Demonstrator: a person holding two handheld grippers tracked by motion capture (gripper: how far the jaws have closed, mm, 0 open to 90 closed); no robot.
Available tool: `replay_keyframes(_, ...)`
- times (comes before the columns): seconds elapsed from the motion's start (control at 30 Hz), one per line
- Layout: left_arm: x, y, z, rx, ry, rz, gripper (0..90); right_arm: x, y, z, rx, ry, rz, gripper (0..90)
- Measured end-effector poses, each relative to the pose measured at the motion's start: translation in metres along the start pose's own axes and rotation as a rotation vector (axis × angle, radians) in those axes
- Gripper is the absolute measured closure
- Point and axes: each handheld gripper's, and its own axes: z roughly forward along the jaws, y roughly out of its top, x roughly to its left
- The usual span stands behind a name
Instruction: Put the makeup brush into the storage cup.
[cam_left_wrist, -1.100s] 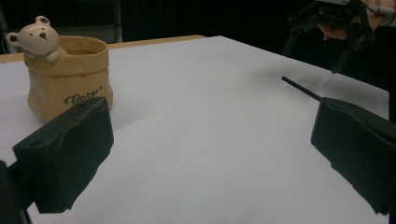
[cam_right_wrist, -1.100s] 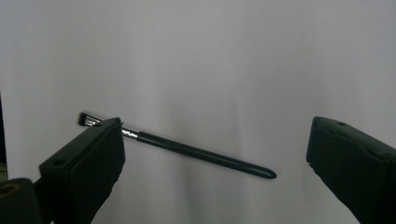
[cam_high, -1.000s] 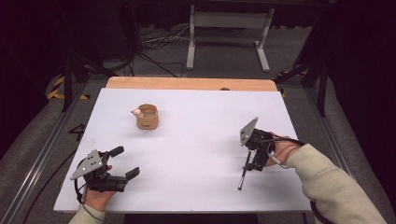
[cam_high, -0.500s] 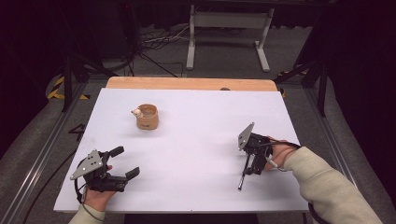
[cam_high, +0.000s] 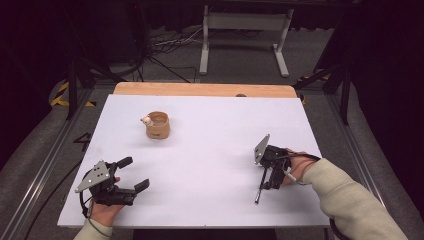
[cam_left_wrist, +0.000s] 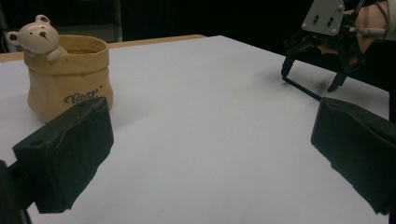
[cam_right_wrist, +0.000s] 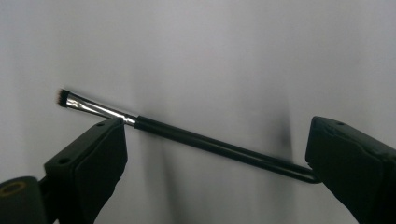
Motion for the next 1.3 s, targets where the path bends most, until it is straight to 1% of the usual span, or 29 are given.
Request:
replay_keyframes(0.03, 0.0, 0.0, 0.0002, 0.0, -0.001, 0.0, 0.1, 0.0003, -0.0002, 0.0017, 0.016, -0.004, -0.004, 6.6)
replay_keyframes(0.07, 0.0, 0.0, 0.0003, 0.001, -0.001, 0.001, 0.1, 0.0004, -0.0003, 0.0025, 0.02, -0.003, -0.005, 6.7)
replay_keyframes(0.23, 0.0001, -0.0004, 0.0005, -0.002, -0.001, -0.004, 0.1, 0.0, -0.0006, 0.0041, 0.024, -0.002, -0.01, 7.5)
replay_keyframes(0.43, -0.0001, -0.0001, 0.0005, 0.003, -0.001, 0.003, 0.1, 0.0009, -0.0002, 0.0071, 0.037, 0.005, -0.014, 9.2)
replay_keyframes(0.8, 0.0002, -0.0003, 0.0007, 0.007, -0.003, 0.002, 0.1, 0.0006, 0.001, 0.0078, 0.054, -0.006, -0.029, 14.5)
replay_keyframes(0.83, 0.0002, -0.0003, 0.0008, 0.005, -0.003, 0.002, 0.1, 0.0008, 0.0013, 0.0074, 0.063, -0.013, -0.038, 16.5)
replay_keyframes(0.9, -0.0002, -0.0003, 0.0008, 0.006, -0.004, 0.001, 0.1, 0.0015, 0.0028, 0.0064, 0.079, -0.023, -0.038, 21.4)
replay_keyframes(0.93, -0.0001, -0.0002, 0.0008, 0.007, -0.003, 0.004, 0.1, 0.0015, 0.0028, 0.0064, 0.079, -0.023, -0.038, 21.4)
replay_keyframes(1.0, 0.0, -0.0002, 0.0007, 0.007, -0.003, 0.004, 0.1, 0.0014, 0.004, 0.0062, 0.086, -0.04, -0.058, 24.9)
replay_keyframes(1.03, 0.0001, -0.0004, 0.0007, 0.005, -0.002, 0.003, 0.1, 0.0014, 0.0043, 0.006, 0.087, -0.041, -0.06, 26.5)
replay_keyframes(1.17, 0.0002, -0.0004, 0.0007, 0.005, -0.002, 0.002, 0.1, 0.004, 0.006, 0.0036, 0.098, -0.038, -0.072, 39.5)
replay_keyframes(1.2, 0.0002, -0.0004, 0.0007, 0.007, -0.002, 0.003, 0.1, 0.0045, 0.0064, 0.0028, 0.104, -0.034, -0.076, 43.8)
replay_keyframes(1.23, 0.0001, -0.0004, 0.0008, 0.008, -0.003, 0.003, 0.1, 0.0051, 0.0071, 0.002, 0.112, -0.033, -0.086, 51.4)
replay_keyframes(1.27, -0.0001, -0.0004, 0.0007, 0.009, -0.002, 0.002, 0.1, 0.0051, 0.0071, 0.002, 0.112, -0.033, -0.086, 51.4)
replay_keyframes(1.3, 0.0, -0.0003, 0.0008, 0.008, -0.003, 0.003, 0.1, 0.0057, 0.0077, 0.0013, 0.121, -0.033, -0.092, 54.5)
